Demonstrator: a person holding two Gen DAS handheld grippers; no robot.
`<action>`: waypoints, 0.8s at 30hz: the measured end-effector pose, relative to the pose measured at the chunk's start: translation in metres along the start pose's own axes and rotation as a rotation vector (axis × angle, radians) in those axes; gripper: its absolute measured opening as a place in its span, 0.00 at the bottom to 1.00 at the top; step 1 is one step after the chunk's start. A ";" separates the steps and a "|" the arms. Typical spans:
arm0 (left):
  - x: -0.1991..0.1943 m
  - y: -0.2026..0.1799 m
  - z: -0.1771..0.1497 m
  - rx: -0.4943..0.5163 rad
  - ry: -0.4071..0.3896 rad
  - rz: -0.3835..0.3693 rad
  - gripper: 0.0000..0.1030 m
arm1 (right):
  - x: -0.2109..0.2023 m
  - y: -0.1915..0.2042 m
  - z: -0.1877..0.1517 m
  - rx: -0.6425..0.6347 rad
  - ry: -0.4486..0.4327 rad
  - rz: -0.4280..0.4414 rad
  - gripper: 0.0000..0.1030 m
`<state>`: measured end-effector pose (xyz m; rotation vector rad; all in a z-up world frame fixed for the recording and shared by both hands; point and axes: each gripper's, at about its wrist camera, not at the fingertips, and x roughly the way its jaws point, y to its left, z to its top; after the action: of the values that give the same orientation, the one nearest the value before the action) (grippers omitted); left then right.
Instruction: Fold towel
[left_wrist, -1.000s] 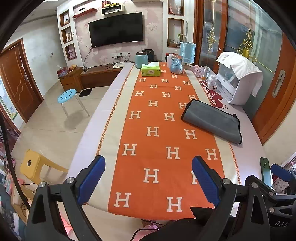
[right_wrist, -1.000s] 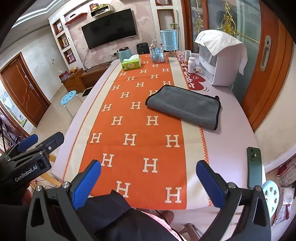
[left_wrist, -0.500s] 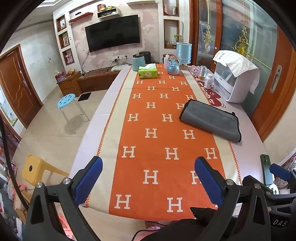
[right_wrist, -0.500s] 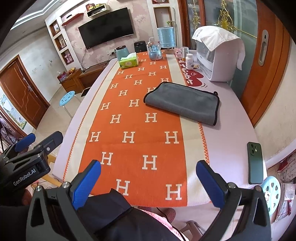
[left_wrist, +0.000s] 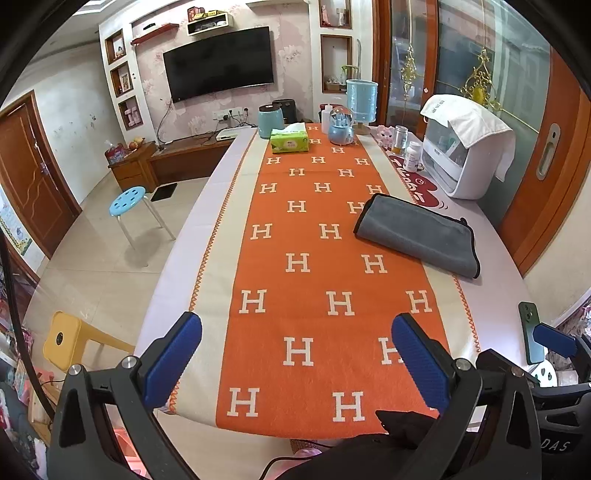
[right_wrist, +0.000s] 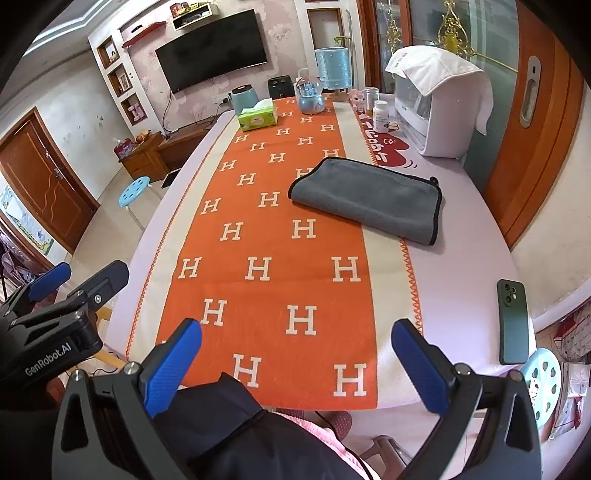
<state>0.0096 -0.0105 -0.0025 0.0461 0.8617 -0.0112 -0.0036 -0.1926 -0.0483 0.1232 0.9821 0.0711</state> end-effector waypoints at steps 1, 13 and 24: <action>0.000 0.000 0.000 0.000 0.001 0.000 0.99 | 0.001 0.000 0.001 0.000 0.001 0.000 1.00; 0.000 0.000 0.001 0.000 0.001 0.000 0.99 | 0.002 0.001 0.001 0.004 0.010 0.001 1.00; 0.000 0.000 0.001 0.000 0.000 0.001 0.99 | 0.002 0.001 0.002 0.003 0.011 0.003 1.00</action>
<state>0.0101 -0.0106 -0.0018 0.0465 0.8620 -0.0101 -0.0009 -0.1919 -0.0493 0.1274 0.9926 0.0727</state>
